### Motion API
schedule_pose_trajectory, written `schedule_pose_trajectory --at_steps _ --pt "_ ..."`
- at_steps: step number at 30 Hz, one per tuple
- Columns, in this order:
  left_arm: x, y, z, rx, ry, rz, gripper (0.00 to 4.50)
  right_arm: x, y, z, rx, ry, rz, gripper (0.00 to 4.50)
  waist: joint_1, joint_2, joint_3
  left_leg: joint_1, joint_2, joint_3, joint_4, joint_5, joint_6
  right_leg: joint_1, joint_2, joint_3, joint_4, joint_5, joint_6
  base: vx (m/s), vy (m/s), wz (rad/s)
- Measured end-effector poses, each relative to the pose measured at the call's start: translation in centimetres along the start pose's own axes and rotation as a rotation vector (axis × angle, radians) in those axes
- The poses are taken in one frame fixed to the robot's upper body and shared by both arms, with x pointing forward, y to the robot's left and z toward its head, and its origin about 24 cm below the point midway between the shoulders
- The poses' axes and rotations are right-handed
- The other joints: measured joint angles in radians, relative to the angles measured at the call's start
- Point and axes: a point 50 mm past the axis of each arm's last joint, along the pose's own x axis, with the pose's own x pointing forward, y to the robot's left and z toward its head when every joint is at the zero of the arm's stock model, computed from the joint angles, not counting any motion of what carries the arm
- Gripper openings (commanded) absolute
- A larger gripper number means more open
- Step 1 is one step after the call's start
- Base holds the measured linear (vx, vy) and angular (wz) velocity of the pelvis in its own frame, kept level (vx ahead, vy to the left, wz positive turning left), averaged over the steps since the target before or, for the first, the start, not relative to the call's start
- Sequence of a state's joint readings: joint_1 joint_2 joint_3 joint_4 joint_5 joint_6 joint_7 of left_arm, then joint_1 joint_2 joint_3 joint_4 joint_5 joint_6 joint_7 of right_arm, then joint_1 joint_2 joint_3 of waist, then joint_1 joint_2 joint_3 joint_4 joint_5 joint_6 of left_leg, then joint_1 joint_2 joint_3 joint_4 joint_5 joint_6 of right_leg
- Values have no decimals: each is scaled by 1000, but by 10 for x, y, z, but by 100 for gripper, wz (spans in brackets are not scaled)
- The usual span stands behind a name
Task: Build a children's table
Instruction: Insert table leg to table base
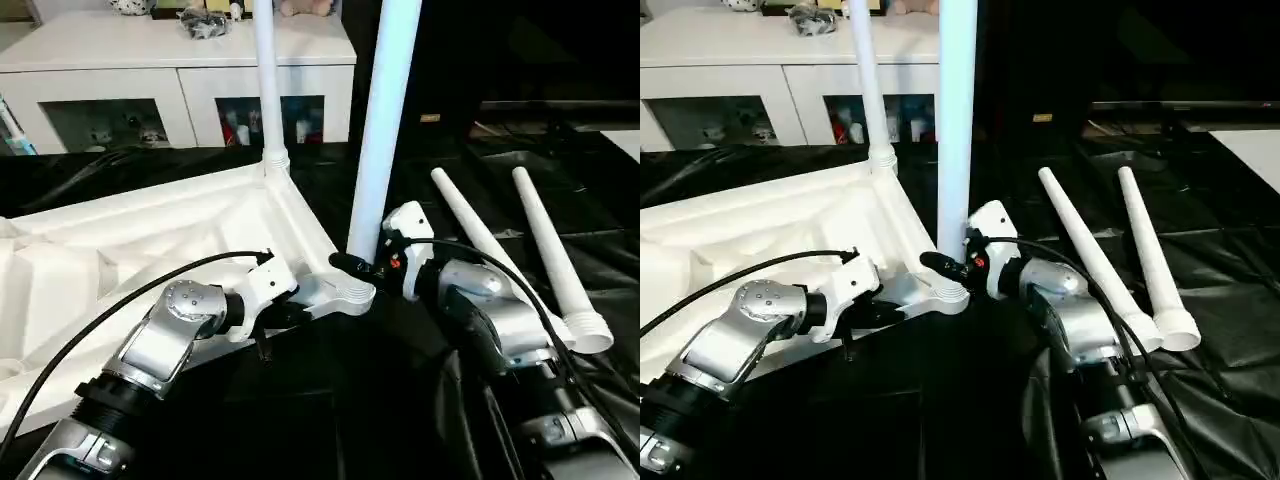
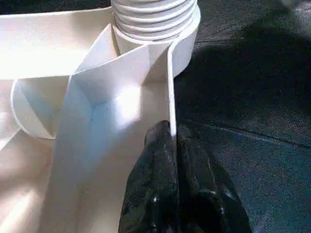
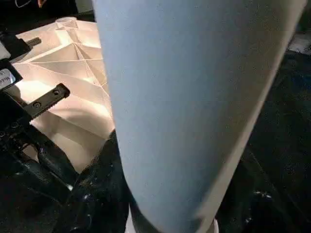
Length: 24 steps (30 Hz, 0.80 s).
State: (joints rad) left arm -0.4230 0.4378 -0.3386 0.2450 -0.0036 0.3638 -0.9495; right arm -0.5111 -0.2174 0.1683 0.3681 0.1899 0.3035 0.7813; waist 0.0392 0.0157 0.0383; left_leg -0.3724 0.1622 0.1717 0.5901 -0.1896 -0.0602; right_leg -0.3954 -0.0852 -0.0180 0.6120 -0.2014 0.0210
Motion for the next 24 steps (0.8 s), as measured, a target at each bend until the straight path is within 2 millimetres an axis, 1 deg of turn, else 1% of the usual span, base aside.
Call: schedule_pose_trajectory --at_steps 5,12,16,18,19,20,21,22,23,24 --pt "-1 1 -1 -2 4 4 0 2 -1 -3 19 7 4 184 -1 -2 -1 2 0 0 -1 0 0 0 0 0 0 0 0 0 0 0" --pt "-1 2 -3 -7 4 10 0 5 -1 -2 20 12 3 184 -2 -2 -1 4 0 0 -2 0 0 0 0 0 -1 0 1 0 0 0" --pt "1 7 -4 -16 12 51 0 16 0 -1 32 -14 -88 184 -4 -2 -2 5 0 0 -4 0 0 -2 0 0 -2 -1 1 0 0 0" --pt "6 11 -2 -24 19 94 0 22 -2 -2 60 -24 -176 184 -6 -1 -1 7 0 -1 -4 0 0 -6 0 -1 -4 -1 2 -30 2 -2" --pt "10 11 0 -36 17 107 0 26 -2 -2 71 -29 -208 184 -8 0 0 8 0 -1 -5 0 0 -6 0 -2 -7 -2 3 -68 15 -6" --pt "15 14 2 -63 23 149 0 31 -4 -2 96 -32 -285 184 -10 4 0 9 0 -4 -5 0 0 -4 0 -7 -14 -2 3 -68 15 -6" --pt "20 14 4 -80 24 174 0 35 -6 -2 109 -28 -336 184 -11 7 1 9 0 -7 -6 -1 0 -2 -3 -15 -23 -2 3 -61 41 -15" --pt "25 14 7 -93 22 190 0 38 -7 -1 118 -25 -378 184 -13 13 3 8 0 -14 -8 -1 0 2 -7 -30 -36 -3 3 -68 62 -17" --pt "31 15 10 -117 25 215 0 43 -8 -1 145 -22 -445 184 -15 22 7 10 0 -25 -13 -1 0 13 -7 -46 -54 -8 4 -68 62 -17" --pt "35 15 12 -132 30 230 0 45 -9 -2 158 -17 -486 184 -15 30 10 11 0 -28 -20 -1 0 24 -8 -55 -63 -17 -2 -67 63 -10"
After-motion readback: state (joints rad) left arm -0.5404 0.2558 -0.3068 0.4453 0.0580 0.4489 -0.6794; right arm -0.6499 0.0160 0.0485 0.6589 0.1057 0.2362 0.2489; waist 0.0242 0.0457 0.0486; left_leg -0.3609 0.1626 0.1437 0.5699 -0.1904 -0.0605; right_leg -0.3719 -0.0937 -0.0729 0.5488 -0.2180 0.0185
